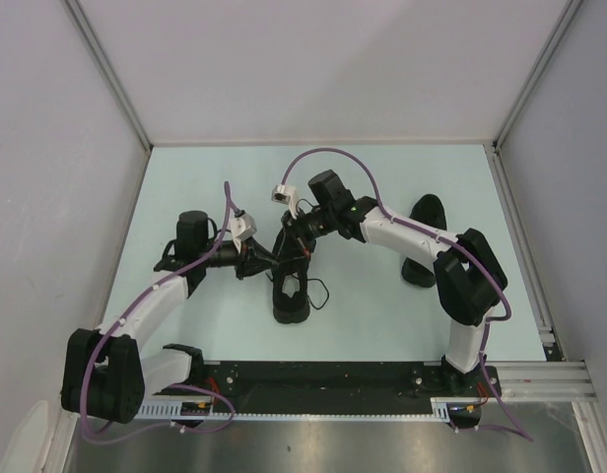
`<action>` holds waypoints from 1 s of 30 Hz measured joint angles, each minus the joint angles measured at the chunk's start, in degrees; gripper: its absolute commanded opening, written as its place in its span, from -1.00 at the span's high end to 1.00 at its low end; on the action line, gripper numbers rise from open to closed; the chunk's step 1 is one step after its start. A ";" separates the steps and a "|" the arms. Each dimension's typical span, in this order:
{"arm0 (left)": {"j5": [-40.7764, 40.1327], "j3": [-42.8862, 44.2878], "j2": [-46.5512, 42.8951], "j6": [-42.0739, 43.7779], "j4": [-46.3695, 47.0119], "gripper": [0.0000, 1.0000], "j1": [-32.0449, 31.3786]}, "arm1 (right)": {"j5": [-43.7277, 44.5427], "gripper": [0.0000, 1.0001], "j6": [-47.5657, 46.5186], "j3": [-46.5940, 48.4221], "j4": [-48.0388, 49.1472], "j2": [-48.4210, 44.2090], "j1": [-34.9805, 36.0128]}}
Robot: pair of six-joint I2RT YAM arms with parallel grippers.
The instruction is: Tie the shoes
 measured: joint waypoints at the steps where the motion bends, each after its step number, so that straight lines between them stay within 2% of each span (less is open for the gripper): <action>1: 0.07 0.00 0.07 -0.07 0.00 0.70 -0.04 | 0.11 1.00 -0.07 0.00 0.04 0.00 0.00; 2: 0.02 0.00 0.09 -0.11 -0.02 0.84 -0.09 | 0.13 1.00 -0.17 0.00 0.04 0.00 -0.04; 5: -0.02 0.00 0.11 -0.02 -0.07 1.00 -0.11 | 0.20 0.96 -0.44 0.00 0.07 0.00 -0.35; 14: -1.49 0.00 0.11 -0.42 1.14 1.00 -0.11 | -0.48 0.97 -0.48 0.00 0.09 0.00 -0.61; 15: -1.53 0.00 0.11 -0.72 1.57 1.00 -0.11 | -0.50 0.88 -0.48 0.00 0.11 0.00 -0.63; 16: -1.62 -0.02 0.11 -1.11 1.86 0.99 -0.11 | -0.55 0.62 -0.48 0.00 0.15 0.00 -0.68; 19: -2.01 -0.02 0.11 -2.03 2.69 1.00 -0.11 | -0.63 0.28 -0.39 0.00 0.04 0.00 -0.83; 22: -2.21 -0.02 0.11 -2.12 2.95 1.00 -0.11 | -0.81 0.20 -1.31 0.00 -0.55 0.00 -1.03; 30: -2.80 -0.02 0.11 -2.10 2.84 1.00 -0.11 | 0.35 0.19 -8.31 0.00 -9.20 -1.79 -4.17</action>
